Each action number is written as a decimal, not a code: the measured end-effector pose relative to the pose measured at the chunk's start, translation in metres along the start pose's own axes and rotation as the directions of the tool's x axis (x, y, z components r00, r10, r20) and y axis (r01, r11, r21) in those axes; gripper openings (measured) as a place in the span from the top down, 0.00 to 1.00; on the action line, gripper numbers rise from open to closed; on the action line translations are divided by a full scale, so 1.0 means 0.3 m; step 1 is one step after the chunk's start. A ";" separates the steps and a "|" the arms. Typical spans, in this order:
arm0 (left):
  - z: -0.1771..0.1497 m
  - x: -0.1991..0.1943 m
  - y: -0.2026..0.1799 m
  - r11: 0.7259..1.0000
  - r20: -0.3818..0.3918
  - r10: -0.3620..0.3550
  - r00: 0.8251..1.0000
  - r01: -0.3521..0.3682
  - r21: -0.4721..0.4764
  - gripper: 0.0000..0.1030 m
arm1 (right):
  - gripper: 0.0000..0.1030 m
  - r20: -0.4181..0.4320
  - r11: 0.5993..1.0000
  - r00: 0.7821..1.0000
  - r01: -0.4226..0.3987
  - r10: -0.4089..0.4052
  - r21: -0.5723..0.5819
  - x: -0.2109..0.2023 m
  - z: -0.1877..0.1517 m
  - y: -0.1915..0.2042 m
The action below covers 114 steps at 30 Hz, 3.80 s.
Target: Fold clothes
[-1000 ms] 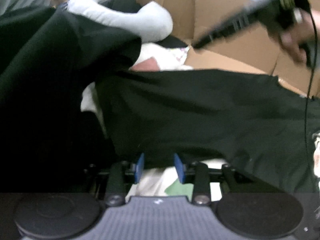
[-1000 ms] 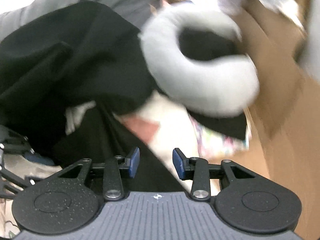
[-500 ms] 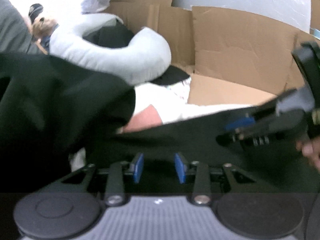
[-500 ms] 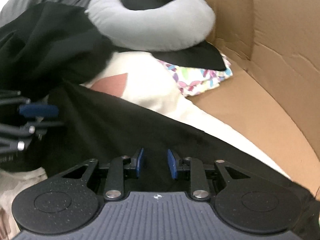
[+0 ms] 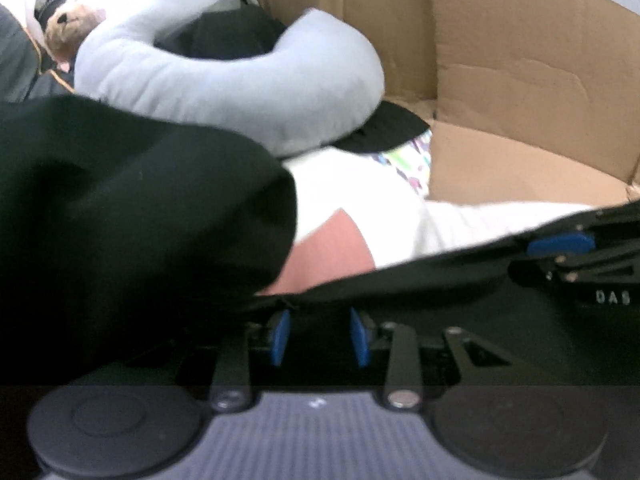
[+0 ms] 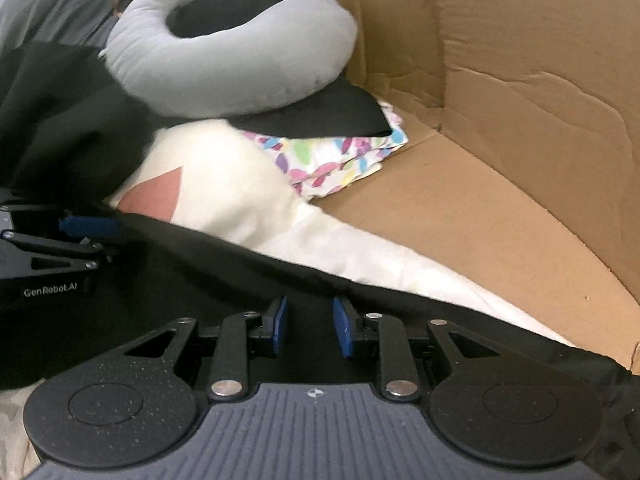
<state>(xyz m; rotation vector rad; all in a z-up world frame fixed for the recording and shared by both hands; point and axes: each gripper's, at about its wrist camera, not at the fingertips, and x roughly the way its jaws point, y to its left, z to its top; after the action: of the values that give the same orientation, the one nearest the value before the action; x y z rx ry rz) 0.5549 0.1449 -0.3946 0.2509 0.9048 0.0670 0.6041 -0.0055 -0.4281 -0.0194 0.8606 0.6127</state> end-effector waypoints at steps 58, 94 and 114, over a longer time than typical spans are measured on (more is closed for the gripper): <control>-0.473 -0.371 -0.037 0.980 0.026 -0.135 0.990 0.130 0.153 0.52 | 0.58 -0.182 0.981 0.972 0.121 -0.147 -0.150 -0.511 -0.476 0.151; -0.454 -0.395 -0.366 0.814 -0.132 -0.431 0.893 0.448 0.370 0.48 | 0.58 -0.271 0.896 0.951 0.246 -0.149 0.369 -1.327 -1.195 0.039; -0.482 -0.473 -0.399 0.801 -0.331 -0.397 0.856 0.499 0.330 0.45 | 1.00 -0.227 0.911 0.973 0.068 0.029 0.407 -1.263 -1.187 0.053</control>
<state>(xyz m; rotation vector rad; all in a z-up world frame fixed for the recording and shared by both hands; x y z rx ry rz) 0.3479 0.0329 -0.4000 0.4130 1.2065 -0.5582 0.1589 -0.2720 -0.3899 0.2908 1.2015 0.4024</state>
